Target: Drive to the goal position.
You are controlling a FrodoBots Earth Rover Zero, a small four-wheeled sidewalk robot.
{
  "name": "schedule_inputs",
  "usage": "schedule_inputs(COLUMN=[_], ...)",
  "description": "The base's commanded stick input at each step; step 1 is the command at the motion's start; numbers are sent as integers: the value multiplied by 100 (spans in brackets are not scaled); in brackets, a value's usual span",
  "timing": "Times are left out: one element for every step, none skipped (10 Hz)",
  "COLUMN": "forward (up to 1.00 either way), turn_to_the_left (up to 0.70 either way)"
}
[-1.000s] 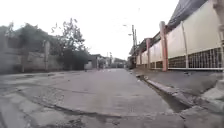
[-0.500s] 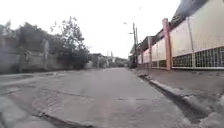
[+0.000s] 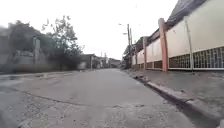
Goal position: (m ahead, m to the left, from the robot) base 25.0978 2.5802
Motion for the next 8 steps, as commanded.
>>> schedule_inputs(forward=[70,70,70,70,70,70,70,70], turn_to_the_left=[0,0,0,0,0,0,0,0])
